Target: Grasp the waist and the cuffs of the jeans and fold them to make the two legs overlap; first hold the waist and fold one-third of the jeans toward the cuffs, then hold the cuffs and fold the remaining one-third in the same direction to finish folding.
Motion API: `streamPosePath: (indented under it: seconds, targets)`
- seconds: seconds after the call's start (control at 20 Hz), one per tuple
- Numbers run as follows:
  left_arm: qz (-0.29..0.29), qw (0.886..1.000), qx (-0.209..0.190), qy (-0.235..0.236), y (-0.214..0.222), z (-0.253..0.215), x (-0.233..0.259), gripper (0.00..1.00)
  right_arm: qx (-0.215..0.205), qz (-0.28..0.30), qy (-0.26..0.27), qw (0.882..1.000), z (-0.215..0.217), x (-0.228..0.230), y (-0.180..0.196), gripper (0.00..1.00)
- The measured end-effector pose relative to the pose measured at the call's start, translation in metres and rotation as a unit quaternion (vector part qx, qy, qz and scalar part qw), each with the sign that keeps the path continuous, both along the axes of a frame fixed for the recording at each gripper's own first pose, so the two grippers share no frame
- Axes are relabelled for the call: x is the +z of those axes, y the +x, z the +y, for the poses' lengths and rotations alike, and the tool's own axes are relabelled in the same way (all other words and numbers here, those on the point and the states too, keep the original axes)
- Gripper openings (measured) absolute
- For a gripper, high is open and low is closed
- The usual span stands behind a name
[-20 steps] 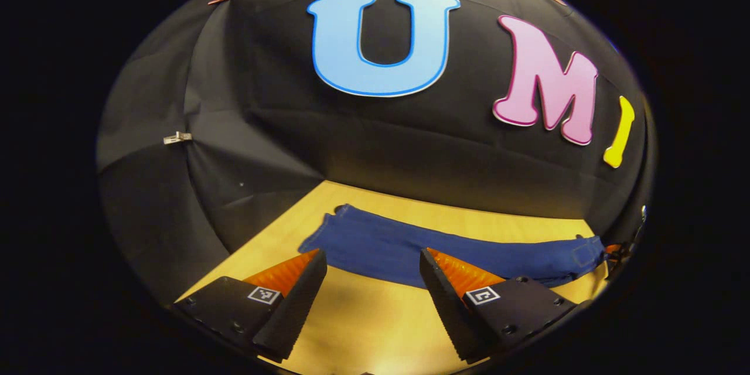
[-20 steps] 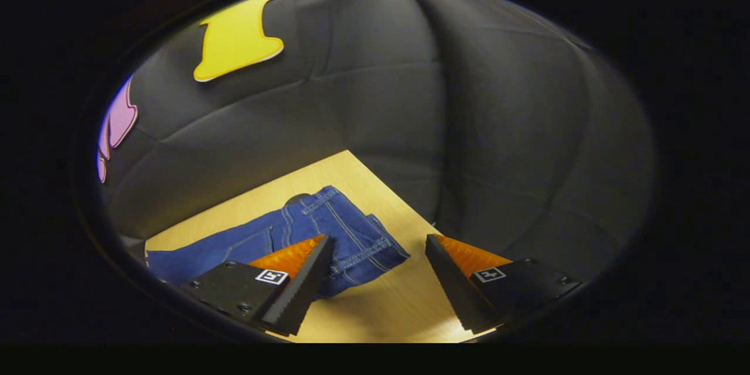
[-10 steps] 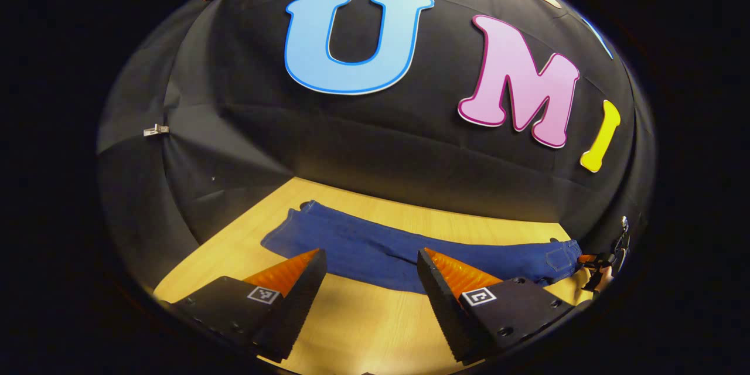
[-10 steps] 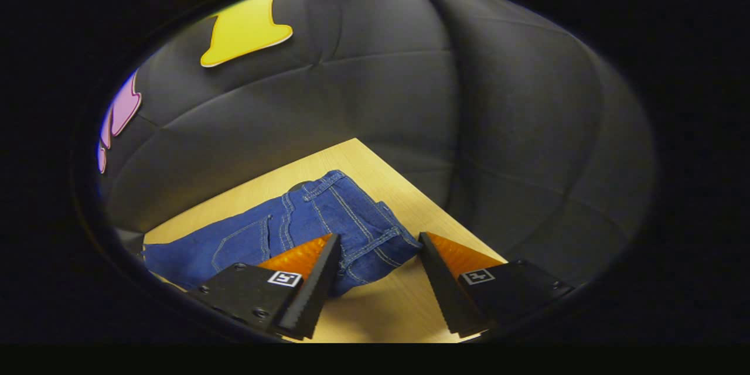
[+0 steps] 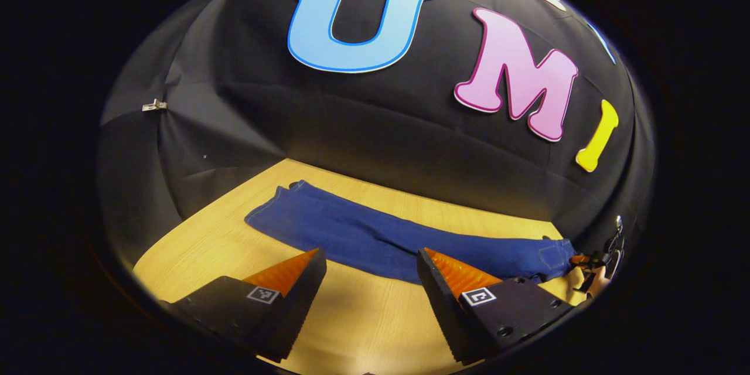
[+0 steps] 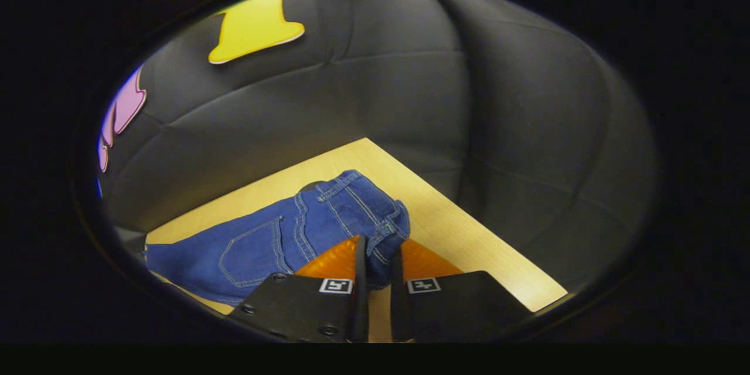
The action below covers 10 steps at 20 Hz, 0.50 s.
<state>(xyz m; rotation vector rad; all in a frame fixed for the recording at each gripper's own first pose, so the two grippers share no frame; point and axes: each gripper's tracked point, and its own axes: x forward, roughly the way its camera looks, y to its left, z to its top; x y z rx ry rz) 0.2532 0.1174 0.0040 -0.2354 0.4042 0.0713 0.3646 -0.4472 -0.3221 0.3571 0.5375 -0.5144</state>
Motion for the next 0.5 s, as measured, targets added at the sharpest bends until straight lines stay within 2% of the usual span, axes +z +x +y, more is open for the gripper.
streamPosePath:
  seconds: [0.1, 0.15, 0.35, 0.45, 0.5]
  targets:
    - [0.002, 1.000, 0.000, -0.002, -0.003, 0.001, -0.005, 0.97, 0.017, -0.004, -0.005, 1.000, 0.002, 0.006, 0.000, 0.14]
    - [0.003, 1.000, 0.000, -0.003, -0.004, 0.001, -0.007, 0.97, 0.023, -0.005, -0.008, 1.000, 0.002, 0.008, 0.001, 0.04]
    - [-0.001, 1.000, 0.003, 0.001, -0.009, 0.012, -0.007, 0.97, 0.053, -0.024, -0.080, 0.995, 0.002, 0.040, 0.008, 0.10]
    - [-0.006, 1.000, 0.007, 0.008, -0.016, 0.021, -0.004, 0.97, 0.079, -0.043, -0.129, 0.987, 0.010, 0.066, 0.011, 0.06]
    - [-0.010, 1.000, 0.009, 0.009, -0.020, 0.026, -0.002, 0.97, 0.094, -0.052, -0.149, 0.983, 0.016, 0.078, 0.010, 0.10]
